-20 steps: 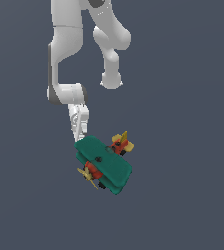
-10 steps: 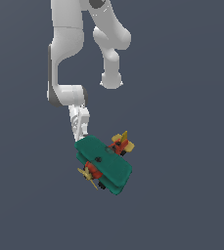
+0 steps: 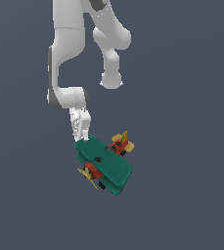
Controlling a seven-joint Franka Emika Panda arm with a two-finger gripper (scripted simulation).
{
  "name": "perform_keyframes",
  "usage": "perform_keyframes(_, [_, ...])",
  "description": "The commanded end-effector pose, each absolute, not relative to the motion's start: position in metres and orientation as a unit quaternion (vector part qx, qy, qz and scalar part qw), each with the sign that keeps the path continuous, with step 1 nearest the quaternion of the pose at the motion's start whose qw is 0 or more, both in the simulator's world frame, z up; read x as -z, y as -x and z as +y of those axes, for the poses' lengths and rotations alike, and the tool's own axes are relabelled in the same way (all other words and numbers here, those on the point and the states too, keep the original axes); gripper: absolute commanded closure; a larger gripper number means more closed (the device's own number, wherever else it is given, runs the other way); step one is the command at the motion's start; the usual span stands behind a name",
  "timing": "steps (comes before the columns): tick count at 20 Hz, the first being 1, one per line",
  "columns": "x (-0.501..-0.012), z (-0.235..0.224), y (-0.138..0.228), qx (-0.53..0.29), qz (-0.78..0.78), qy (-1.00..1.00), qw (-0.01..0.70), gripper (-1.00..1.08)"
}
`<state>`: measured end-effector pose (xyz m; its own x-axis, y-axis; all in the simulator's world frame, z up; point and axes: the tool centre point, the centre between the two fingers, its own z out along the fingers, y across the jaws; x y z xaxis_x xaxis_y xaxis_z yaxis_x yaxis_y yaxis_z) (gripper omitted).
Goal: Pick up the object and move it to a goal position.
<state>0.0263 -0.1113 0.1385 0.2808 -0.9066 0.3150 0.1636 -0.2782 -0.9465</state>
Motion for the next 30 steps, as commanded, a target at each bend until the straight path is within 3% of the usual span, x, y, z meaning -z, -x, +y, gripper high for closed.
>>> perform_keyframes(1, [-0.138, -0.112, -0.027, 0.517, 0.305, 0.610, 0.517, 1.08])
perform_keyframes(17, [-0.150, -0.104, -0.028, 0.516, 0.305, 0.610, 0.518, 1.08])
perform_keyframes(30, [-0.236, -0.048, -0.041, 0.516, 0.305, 0.610, 0.518, 1.08])
